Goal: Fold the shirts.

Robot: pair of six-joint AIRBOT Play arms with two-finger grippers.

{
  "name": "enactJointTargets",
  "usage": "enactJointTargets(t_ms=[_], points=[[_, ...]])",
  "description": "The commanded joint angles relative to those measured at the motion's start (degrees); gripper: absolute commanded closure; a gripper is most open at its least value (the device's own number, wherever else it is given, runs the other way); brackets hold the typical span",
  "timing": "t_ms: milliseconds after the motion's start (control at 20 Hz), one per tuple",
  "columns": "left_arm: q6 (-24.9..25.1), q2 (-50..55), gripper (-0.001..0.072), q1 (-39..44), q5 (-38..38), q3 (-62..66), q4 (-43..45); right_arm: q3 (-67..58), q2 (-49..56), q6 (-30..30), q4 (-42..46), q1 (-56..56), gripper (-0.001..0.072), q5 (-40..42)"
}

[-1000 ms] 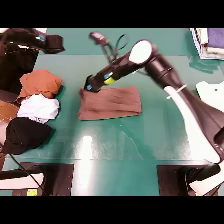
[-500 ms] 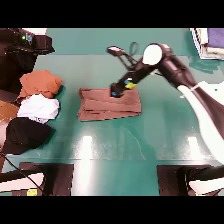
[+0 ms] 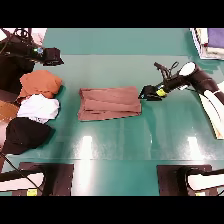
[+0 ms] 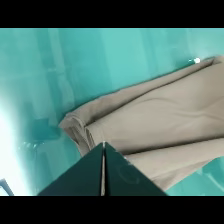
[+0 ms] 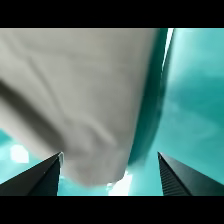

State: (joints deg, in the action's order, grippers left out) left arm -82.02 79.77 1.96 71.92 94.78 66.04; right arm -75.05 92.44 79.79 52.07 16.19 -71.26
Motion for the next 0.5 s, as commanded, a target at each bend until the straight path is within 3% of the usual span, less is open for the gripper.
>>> enactJointTargets(t_ms=[0,150,200,300,350,400,450], points=[[0.02,0.11,0.0679,0.02,-0.46,-1.05,-0.55,0.13,7.15,-1.53,-10.75,-2.08,0.0030,0.76],[1.09,0.11,0.0679,0.02,-0.46,-1.05,-0.55,-4.44,13.64,-2.75,-15.65,1.57,0.0049,-0.31],[1.38,0.11,0.0679,0.02,-0.39,-1.05,-0.57,-5.73,15.10,-3.50,-16.90,3.02,0.0123,-0.42],[1.44,0.11,0.0679,0.02,-0.35,-1.05,-0.61,-8.22,17.09,-4.92,-17.97,5.88,0.0300,-0.37],[1.44,0.11,0.0679,0.02,-0.33,-1.05,-0.98,-9.31,17.51,-6.16,-17.94,6.99,0.0589,-0.42],[1.44,0.11,0.0679,0.11,-0.33,-1.05,-1.60,-10.16,17.49,-6.88,-17.86,7.65,0.0696,-0.44],[1.44,0.11,0.0680,0.46,-0.35,-1.05,-1.92,-11.39,17.46,-6.99,-17.88,7.63,0.0697,-1.09]])
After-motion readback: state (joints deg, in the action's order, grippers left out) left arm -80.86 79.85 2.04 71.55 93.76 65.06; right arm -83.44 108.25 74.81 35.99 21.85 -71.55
